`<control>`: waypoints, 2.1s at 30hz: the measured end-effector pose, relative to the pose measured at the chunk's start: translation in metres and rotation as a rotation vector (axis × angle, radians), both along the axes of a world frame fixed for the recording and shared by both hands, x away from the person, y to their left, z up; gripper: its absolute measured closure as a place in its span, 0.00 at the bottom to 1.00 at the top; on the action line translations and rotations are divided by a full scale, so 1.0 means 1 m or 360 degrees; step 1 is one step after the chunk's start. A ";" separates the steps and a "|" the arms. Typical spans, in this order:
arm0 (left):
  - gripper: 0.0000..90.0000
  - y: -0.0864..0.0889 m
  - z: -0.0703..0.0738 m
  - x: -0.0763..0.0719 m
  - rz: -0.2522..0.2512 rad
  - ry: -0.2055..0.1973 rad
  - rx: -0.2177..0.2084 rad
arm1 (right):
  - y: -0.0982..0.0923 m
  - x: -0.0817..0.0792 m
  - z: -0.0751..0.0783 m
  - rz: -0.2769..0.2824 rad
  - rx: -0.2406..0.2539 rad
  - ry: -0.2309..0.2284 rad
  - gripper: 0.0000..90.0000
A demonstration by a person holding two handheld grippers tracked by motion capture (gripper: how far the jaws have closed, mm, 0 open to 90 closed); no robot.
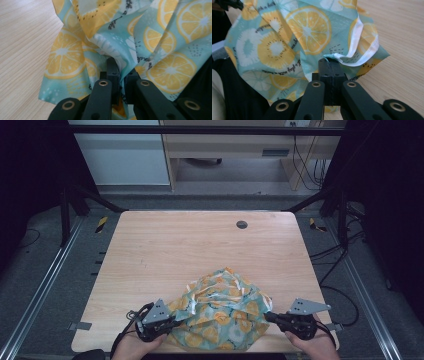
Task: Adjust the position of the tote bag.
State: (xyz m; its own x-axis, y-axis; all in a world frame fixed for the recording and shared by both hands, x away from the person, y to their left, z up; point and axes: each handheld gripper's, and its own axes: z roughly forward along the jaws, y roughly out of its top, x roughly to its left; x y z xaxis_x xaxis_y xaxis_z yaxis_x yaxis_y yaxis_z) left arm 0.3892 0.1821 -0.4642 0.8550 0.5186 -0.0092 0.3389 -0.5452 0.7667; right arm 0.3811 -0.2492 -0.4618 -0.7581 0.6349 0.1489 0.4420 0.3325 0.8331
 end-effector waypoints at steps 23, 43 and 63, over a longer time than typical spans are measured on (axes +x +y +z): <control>0.93 0.006 0.001 0.000 0.0077 -0.0048 -0.0035 | -0.012 0.006 0.016 -0.0145 0.0066 -0.0081 0.52; 0.98 0.006 0.004 0.002 0.0076 -0.0084 -0.0061 | 0.047 0.038 0.078 0.0062 0.0001 -0.0250 0.56; 0.98 0.008 0.007 0.002 0.0073 -0.0111 -0.0072 | 0.131 0.065 0.075 0.0375 -0.0192 -0.0229 0.66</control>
State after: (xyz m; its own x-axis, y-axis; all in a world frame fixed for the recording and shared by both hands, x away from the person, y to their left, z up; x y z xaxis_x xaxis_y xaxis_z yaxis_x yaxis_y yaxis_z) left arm 0.3917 0.1898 -0.4572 0.8296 0.5577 0.0252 0.3079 -0.4948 0.8126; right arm 0.4465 -0.1178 -0.3864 -0.8945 0.4455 -0.0364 0.2214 0.5123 0.8298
